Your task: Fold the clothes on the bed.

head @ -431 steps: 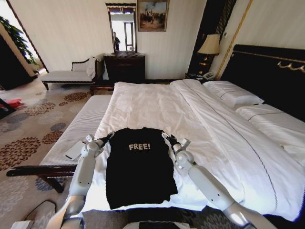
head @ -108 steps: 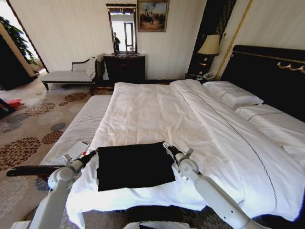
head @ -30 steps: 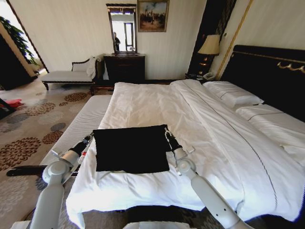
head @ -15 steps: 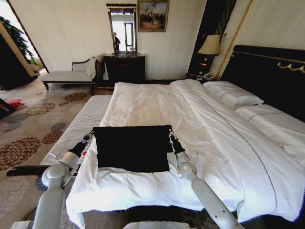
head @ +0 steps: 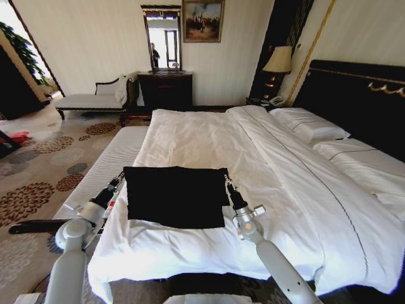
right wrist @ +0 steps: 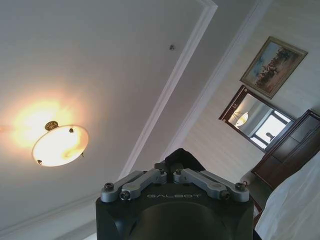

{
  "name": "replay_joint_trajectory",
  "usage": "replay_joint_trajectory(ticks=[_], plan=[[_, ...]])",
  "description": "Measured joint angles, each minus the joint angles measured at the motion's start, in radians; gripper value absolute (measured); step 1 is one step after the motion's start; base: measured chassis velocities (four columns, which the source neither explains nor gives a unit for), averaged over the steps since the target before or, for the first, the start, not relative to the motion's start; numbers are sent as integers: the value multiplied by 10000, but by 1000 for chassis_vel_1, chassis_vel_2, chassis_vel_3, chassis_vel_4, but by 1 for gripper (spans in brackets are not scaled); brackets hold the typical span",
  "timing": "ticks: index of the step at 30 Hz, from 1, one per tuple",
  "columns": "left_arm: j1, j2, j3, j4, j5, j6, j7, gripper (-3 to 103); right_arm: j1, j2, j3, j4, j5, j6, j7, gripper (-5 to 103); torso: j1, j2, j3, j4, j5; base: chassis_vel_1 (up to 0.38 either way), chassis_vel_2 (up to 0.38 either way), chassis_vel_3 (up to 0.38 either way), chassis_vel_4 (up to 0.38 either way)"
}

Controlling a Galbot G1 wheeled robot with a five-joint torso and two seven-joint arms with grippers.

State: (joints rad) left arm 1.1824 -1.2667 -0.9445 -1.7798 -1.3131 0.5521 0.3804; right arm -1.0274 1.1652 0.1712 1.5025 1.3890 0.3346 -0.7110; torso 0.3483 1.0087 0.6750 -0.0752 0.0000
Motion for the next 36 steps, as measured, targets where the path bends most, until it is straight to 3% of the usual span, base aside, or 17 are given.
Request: replay_joint_trajectory(ticks=[14, 28, 36], plan=[[50, -281, -343, -298, -171, 26, 363, 0, 83, 265, 398, -184, 336, 76, -549, 1, 0, 0, 0, -1, 0, 0, 0, 0, 0], [22, -451, -401, -206, -208, -20, 272, 0, 11, 360, 453, -342, 344, 148, -807, 1, 0, 0, 0, -1, 1, 0, 0, 0, 0], [-237, -180, -153, 259, -142, -183, -107, 0, 657, 150, -80, -916, -279, 326, 235, 1, 0, 0, 0, -2, 0, 0, 0, 0, 0]])
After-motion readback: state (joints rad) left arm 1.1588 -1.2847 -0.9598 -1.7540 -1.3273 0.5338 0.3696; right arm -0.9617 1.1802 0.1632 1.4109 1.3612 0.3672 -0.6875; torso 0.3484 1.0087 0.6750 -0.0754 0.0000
